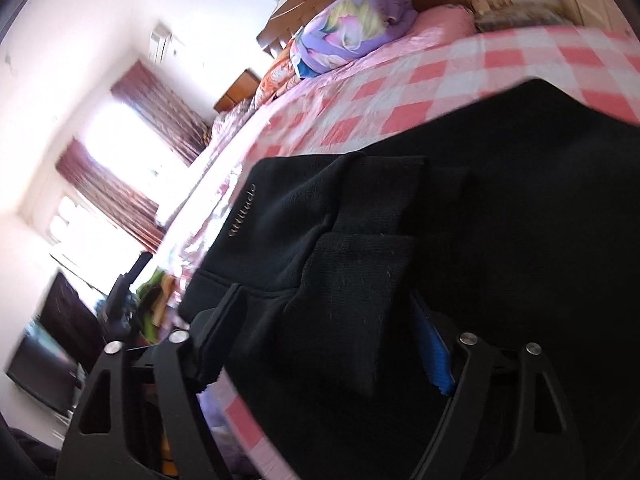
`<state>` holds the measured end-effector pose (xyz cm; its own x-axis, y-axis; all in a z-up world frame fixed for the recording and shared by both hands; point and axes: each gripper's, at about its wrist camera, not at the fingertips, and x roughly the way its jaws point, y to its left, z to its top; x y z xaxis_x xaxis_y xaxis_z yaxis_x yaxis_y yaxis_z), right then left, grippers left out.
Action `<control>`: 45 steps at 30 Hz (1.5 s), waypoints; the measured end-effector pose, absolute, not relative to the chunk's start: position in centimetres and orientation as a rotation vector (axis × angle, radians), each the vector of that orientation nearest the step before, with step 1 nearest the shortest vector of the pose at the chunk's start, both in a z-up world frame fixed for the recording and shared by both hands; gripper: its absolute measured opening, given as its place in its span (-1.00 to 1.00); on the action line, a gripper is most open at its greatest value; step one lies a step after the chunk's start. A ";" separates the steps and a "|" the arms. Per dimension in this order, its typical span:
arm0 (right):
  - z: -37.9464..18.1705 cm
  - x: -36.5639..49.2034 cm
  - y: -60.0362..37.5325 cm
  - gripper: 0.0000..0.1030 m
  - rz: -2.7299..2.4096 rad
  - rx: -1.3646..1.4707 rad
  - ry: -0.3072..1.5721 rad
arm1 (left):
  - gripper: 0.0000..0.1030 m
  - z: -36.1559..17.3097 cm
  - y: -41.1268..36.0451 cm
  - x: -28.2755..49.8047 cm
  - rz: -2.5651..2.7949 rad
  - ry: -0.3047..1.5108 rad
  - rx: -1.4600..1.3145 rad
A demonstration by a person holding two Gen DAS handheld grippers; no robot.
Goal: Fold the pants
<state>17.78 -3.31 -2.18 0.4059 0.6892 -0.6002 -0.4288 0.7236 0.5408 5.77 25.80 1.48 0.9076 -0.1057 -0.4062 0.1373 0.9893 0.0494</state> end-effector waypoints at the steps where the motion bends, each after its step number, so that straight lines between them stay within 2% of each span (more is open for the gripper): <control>1: -2.0 17.7 -3.4 0.01 0.697 0.289 0.885 | 0.75 1.4 26.9 6.5 -0.110 0.432 0.020; 2: -2.0 17.6 -3.6 -0.50 0.702 0.292 0.883 | 0.75 1.2 28.1 7.7 -0.074 0.461 -0.026; 3: -1.9 17.5 -4.1 -0.61 0.710 0.309 0.880 | 0.75 0.9 28.8 8.7 -0.035 0.494 -0.041; 7: -1.0 15.2 -5.1 -0.65 0.670 0.255 0.832 | 0.75 -0.8 27.8 12.0 0.033 0.632 0.081; 11: -2.5 15.5 -6.9 -0.63 0.624 0.308 0.875 | 0.74 -1.5 26.2 12.4 0.009 0.665 0.118; 13: -3.1 16.1 -7.3 -0.50 0.625 0.336 0.927 | 0.74 -1.8 25.9 12.5 0.023 0.673 0.125; 15: -2.8 16.2 -7.9 -0.26 0.630 0.377 0.946 | 0.74 -2.0 25.8 12.5 0.036 0.676 0.143; 16: -2.3 16.0 -8.6 -0.07 0.631 0.393 0.926 | 0.74 -2.0 25.8 12.3 0.039 0.674 0.153; 17: -2.0 15.8 -9.6 0.77 0.614 0.408 0.902 | 0.74 -2.0 25.7 12.2 0.044 0.672 0.165; 18: -1.6 15.5 -10.5 0.92 0.599 0.432 0.861 | 0.74 -2.0 25.5 12.1 0.052 0.669 0.181; 23: -2.6 16.7 -12.0 0.92 0.614 0.510 0.910 | 0.72 -1.8 23.8 11.6 0.095 0.629 0.288; 29: -2.8 17.3 -6.5 0.92 0.655 0.281 0.998 | 0.72 -1.7 24.0 11.5 0.103 0.625 0.276; 30: -2.6 17.4 -5.8 0.88 0.662 0.270 0.996 | 0.72 -1.8 24.1 11.6 0.103 0.625 0.273; 34: -2.6 17.4 -3.3 0.29 0.698 0.231 0.973 | 0.72 -1.8 24.4 11.8 0.099 0.636 0.245; 36: -2.2 17.1 -4.2 -0.26 0.687 0.279 0.933 | 0.72 -1.7 24.5 11.8 0.102 0.637 0.248; 38: -1.5 16.2 -5.8 -0.51 0.678 0.322 0.890 | 0.72 -1.4 24.4 11.5 0.104 0.632 0.270; 45: -1.0 12.9 -10.1 -0.57 0.607 0.372 0.822 | 0.75 1.2 20.7 9.1 0.066 0.527 0.393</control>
